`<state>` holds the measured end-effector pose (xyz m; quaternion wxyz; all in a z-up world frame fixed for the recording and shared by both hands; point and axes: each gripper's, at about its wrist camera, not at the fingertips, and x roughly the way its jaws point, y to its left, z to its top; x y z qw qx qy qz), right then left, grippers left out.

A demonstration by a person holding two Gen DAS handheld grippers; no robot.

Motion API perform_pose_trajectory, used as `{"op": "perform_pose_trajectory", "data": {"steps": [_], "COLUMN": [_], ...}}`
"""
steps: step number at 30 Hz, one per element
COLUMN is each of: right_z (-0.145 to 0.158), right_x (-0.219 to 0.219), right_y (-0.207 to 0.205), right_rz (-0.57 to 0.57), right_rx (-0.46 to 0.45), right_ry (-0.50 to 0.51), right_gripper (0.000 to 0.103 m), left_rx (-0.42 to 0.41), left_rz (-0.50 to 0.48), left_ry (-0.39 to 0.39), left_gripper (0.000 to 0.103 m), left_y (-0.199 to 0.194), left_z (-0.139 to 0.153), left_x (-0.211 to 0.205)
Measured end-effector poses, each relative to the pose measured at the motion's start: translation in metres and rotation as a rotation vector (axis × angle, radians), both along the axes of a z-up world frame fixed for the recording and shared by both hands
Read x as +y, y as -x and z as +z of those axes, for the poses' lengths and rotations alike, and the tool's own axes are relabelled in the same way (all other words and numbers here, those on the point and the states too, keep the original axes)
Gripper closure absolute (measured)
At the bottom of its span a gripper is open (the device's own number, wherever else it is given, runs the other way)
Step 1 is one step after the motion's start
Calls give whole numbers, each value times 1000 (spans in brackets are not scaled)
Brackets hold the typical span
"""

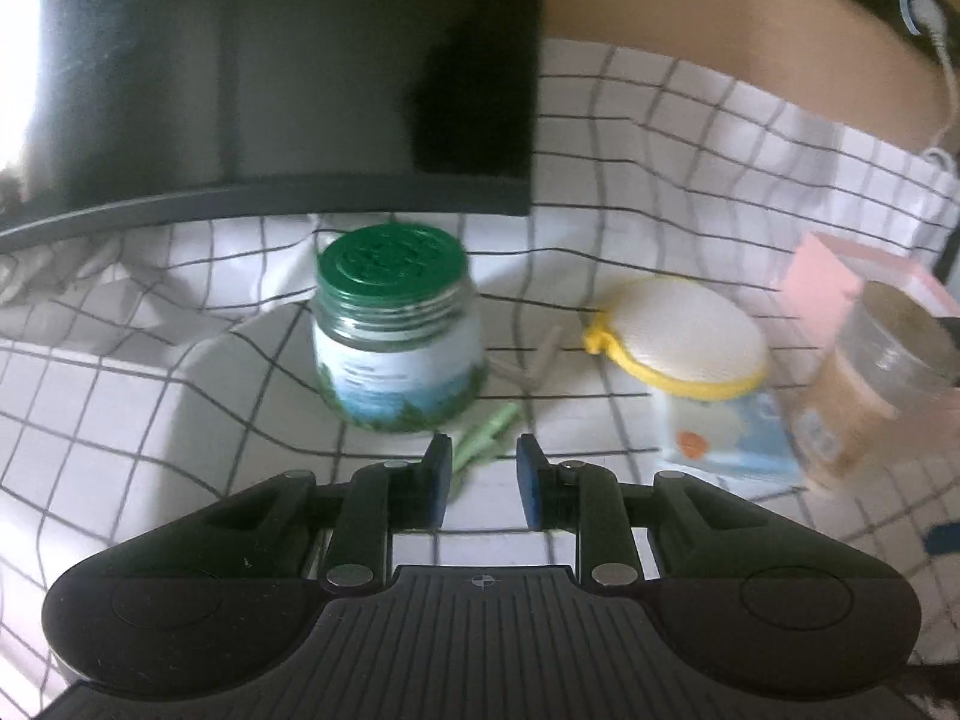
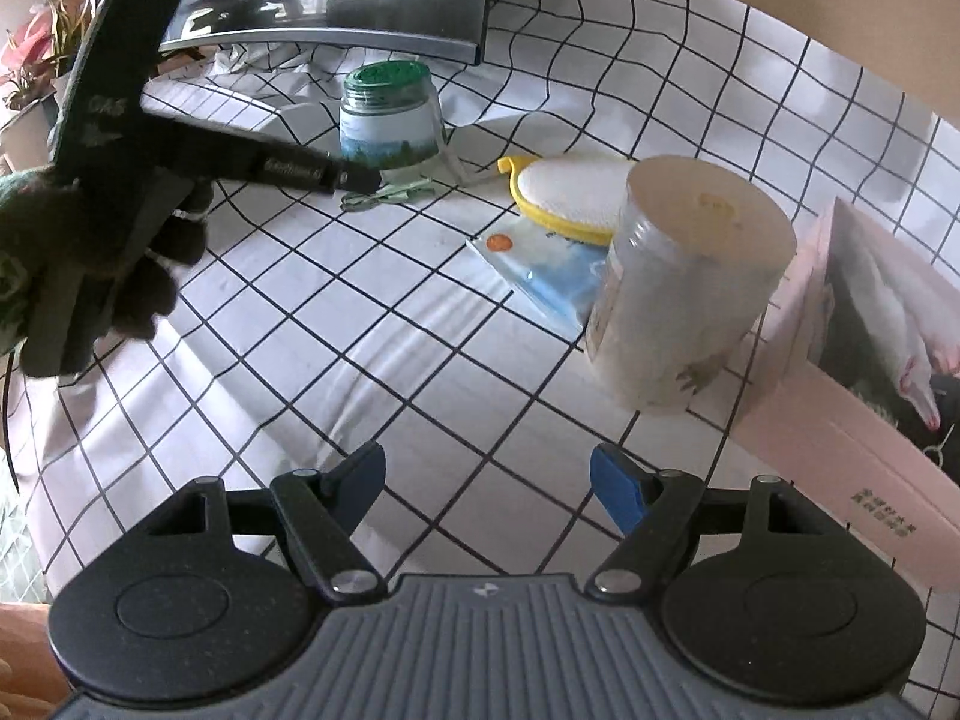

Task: Organize soft objects
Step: 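Move both open tools back over the table beside the green-lidded jar, then grasp the small green plastic clip with the left tool and lift it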

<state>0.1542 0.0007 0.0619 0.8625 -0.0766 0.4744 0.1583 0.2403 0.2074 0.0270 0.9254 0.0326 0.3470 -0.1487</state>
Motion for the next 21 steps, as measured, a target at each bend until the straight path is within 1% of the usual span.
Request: {"op": "perform_pose_trajectory", "data": {"steps": [2, 5, 6, 10, 13, 15, 16, 18, 21], "right_z": [-1, -3, -4, -6, -11, -14, -15, -18, -22], "right_x": [-1, -4, -5, -12, -16, -17, -16, -15, -14], "right_y": [1, 3, 3, 4, 3, 2, 2, 2, 1], "right_rz": [-3, -9, -12, -29, -44, -47, -47, -43, -40], "right_rx": [4, 13, 15, 27, 42, 53, 57, 64, 85], "right_ry": [3, 11, 14, 15, 12, 8, 8, 8, -2], "right_gripper": [27, 27, 27, 27, 27, 27, 27, 27, 27], "left_rx": [29, 68, 54, 71, 91, 121, 150, 188, 173], "left_rz": [10, -9, -17, -34, -64, -100, -136, -172, -160], "left_ry": [-19, -48, -50, -28, -29, -20, 2, 25, -13], "left_gripper": [76, 76, 76, 75, 73, 74, 75, 75, 76], "left_y": [-10, -21, -22, -29, -36, -38, -37, -34, -30], "left_z": [-6, -18, -18, -19, -19, -17, -15, -13, -14], "left_x": [-2, -5, -7, -10, -15, -19, -20, -22, -29]}}
